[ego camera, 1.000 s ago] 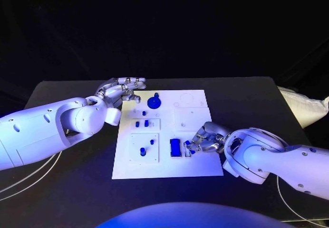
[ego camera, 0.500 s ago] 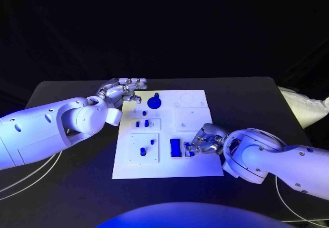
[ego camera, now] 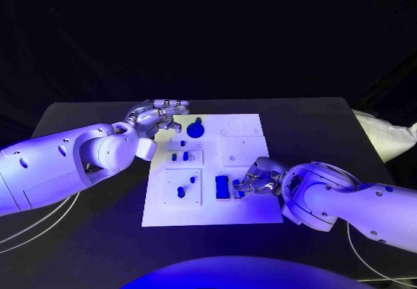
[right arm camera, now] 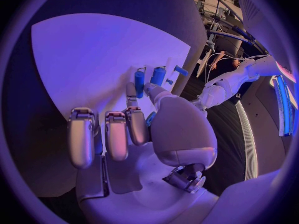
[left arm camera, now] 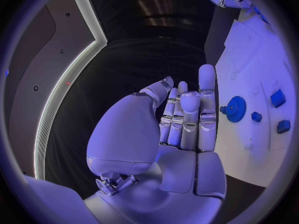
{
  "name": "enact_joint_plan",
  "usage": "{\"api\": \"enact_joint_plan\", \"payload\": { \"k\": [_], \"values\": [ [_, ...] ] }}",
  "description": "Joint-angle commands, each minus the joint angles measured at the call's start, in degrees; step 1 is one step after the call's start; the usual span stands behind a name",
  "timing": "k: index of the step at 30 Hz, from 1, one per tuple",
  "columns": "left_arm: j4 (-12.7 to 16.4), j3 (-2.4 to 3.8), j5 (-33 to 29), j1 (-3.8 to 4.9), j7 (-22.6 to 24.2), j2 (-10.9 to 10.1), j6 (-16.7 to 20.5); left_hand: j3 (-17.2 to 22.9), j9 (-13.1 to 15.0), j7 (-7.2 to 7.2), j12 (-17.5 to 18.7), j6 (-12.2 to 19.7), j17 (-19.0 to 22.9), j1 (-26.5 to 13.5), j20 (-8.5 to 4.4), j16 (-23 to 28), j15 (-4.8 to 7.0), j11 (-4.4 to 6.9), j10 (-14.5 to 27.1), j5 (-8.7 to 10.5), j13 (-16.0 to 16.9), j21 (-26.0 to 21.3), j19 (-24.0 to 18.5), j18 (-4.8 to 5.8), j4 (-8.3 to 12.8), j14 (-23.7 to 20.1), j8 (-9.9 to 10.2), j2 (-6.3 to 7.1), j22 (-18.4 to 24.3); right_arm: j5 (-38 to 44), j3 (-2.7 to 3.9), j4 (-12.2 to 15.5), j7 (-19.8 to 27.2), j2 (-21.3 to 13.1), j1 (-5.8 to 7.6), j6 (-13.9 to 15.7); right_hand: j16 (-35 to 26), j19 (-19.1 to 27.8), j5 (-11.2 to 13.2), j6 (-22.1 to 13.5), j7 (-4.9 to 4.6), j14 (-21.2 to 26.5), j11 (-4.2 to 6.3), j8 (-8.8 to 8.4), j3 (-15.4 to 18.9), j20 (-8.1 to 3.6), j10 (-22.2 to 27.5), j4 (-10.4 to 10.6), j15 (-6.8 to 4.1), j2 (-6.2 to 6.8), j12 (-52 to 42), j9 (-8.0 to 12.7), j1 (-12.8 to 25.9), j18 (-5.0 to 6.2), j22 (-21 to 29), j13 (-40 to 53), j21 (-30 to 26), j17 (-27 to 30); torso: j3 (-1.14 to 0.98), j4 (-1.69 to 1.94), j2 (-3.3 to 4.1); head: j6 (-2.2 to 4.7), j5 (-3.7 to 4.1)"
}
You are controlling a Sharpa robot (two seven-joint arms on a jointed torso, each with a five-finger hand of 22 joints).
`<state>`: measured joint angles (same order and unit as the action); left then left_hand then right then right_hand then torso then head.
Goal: Assemble the parts on the task board
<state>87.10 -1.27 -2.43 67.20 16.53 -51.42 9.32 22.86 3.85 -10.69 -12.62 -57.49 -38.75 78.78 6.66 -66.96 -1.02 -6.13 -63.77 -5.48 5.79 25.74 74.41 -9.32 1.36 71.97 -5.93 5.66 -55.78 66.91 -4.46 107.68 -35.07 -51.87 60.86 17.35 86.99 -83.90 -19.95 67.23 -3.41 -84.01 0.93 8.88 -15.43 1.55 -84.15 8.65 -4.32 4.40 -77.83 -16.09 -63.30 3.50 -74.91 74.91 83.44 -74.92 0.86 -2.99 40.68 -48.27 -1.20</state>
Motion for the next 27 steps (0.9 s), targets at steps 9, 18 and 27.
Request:
{"api": "enact_joint_plan", "payload": {
  "k": [9, 18, 27],
  "values": [
    [0.78, 0.03, 0.64, 0.02, -0.48, 0.09, -1.31, 0.04, 0.0, 0.12, -0.23, 0.18, 0.17, 0.6, -0.09, -0.06, -0.1, 0.01, 0.5, -0.35, -0.09, -0.3, -0.32, -1.04, 0.43, -0.5, -0.17, -0.09, 0.05, 0.67, -0.02, 0.15, 0.29, 0.74, -0.14, -0.75, -0.31, -1.84, 0.32, 0.57, 0.22, -4.88, 0.25, 0.22, 3.02, -0.37, -1.73, 1.6, -0.61, -0.01, 0.33, -0.7, 2.39, -1.07, -4.94, 7.95, 0.1, -9.32, -0.02, 0.01, 0.0, -0.06, -0.13],
    [0.46, 0.03, 0.65, 0.02, -0.53, -0.02, -1.32, 0.04, 0.0, 0.12, -0.23, 0.18, 0.17, 0.6, -0.09, -0.06, -0.1, 0.01, 0.5, -0.35, -0.09, -0.3, -0.32, -1.04, 0.43, -0.5, -0.17, -0.09, 0.05, 1.06, -0.02, 0.56, 0.39, 0.26, -0.2, -0.87, -0.26, -1.91, 0.17, 0.7, 0.39, -4.91, 0.4, 0.45, 4.7, -0.48, -1.84, 2.87, -0.75, -0.64, 0.34, -1.18, 3.45, -1.1, -5.09, 7.98, 0.17, -9.42, -0.05, -0.05, -0.03, -0.07, -0.08],
    [-0.01, 0.02, 0.59, 0.01, -0.18, -0.06, -1.17, 0.04, 0.0, 0.08, -0.27, 0.21, 0.19, 0.53, -0.08, -0.07, -0.11, -0.02, 0.53, -0.33, -0.09, -0.3, -0.32, -1.04, 0.44, -0.51, -0.17, -0.07, 0.04, 1.25, -0.01, 1.07, 2.5, -1.73, -0.2, 1.18, -0.55, -1.73, 1.72, -0.4, 0.16, -4.82, 0.26, 0.14, 6.56, -0.52, -1.52, 0.93, -0.69, 0.38, 1.14, -1.63, 0.68, -1.02, -4.71, 7.64, -0.12, -8.96, -0.06, -0.06, -0.19, 0.34, -0.21]
  ]
}}
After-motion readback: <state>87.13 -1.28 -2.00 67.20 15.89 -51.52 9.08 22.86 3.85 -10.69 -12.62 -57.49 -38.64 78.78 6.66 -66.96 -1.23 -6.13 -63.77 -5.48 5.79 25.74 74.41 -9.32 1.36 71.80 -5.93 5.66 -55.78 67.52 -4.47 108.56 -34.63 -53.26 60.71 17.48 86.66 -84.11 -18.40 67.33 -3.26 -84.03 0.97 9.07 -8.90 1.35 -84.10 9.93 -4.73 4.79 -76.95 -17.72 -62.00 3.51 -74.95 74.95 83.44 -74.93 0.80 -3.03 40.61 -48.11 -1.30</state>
